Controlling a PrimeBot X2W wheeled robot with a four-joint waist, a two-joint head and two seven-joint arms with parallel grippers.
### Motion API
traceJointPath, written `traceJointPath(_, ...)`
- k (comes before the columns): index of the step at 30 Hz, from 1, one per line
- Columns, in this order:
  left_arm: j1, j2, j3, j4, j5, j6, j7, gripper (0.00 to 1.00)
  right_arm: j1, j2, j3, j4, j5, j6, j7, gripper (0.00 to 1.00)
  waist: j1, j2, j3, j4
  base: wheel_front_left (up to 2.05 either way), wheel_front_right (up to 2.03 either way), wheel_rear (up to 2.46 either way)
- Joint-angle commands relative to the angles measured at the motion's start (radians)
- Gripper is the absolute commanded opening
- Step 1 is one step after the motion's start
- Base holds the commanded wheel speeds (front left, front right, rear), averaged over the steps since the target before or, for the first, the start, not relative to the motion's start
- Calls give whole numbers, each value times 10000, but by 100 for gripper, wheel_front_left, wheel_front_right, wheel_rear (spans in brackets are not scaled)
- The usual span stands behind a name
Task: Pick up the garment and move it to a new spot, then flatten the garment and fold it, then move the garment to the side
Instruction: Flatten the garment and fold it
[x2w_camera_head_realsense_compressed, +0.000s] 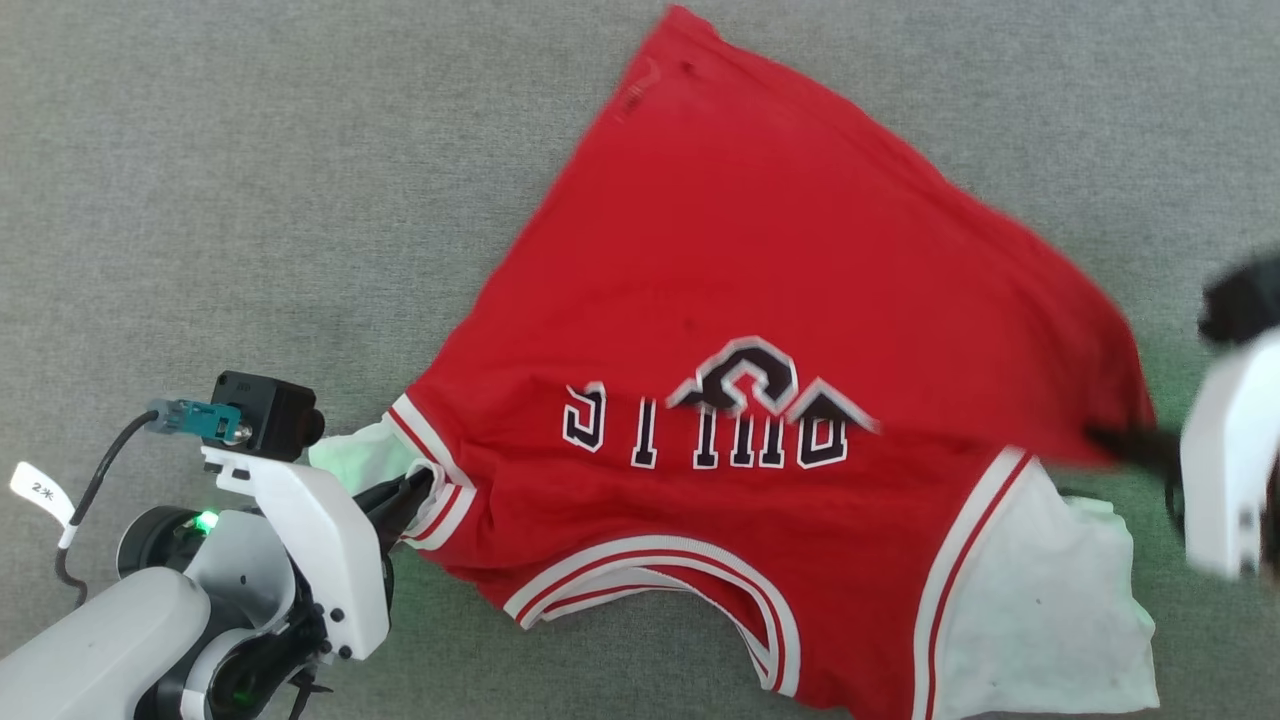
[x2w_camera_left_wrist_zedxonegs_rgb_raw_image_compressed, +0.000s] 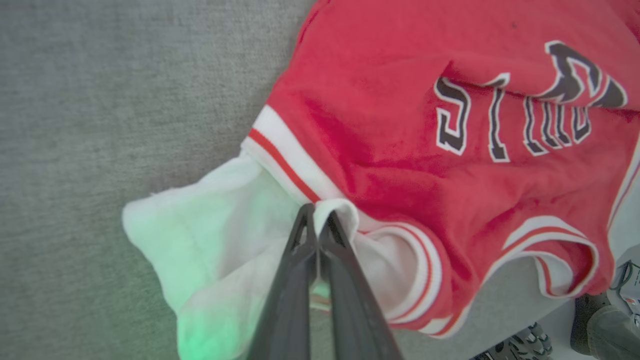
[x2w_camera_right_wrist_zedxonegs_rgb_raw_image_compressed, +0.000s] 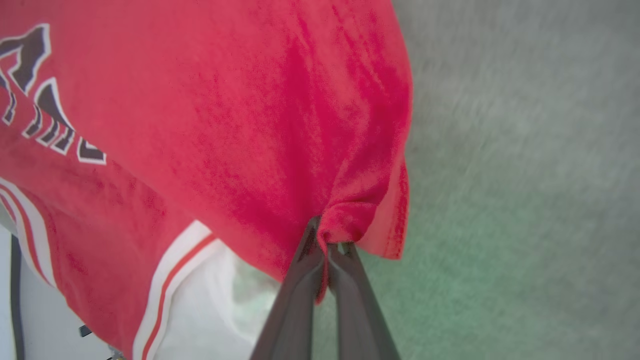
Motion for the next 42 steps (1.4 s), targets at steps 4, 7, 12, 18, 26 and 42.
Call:
traceJointPath(4,-62,41,17,-123,62,43,64,0,2132,917,-1204,-1118,-261,-3,518,0,0,-1,84,-50,0,0,0)
traceJointPath(7,-96,11,17,-105,67,28,90,0,3365,1887,-1592,-1327,-786,-3,343,0,0,-1,145,-45,0,0,0)
traceJointPath(12,-37,-24,3,-24,6,0,73,0,3434,2278,-1469,-709,-1931,-30,-1238,47,0,-1,80,-87,0,0,0)
traceJointPath(18,110,-12,-35,-9,-49,-18,44,0,3285,2060,-1675,-1333,-2118,-28,-2103,100,0,-1,-174,-92,0,0,0)
traceJointPath(26,204,-96,-79,-93,-52,-53,-30,0,2260,2051,-2093,-3085,-2569,-2,-2889,100,0,-1,-314,140,0,0,0)
traceJointPath(42,-514,-961,-384,399,331,-688,1,0,-3137,773,1338,1341,-2879,-2,-5160,100,0,-1,-2,1820,0,0,0)
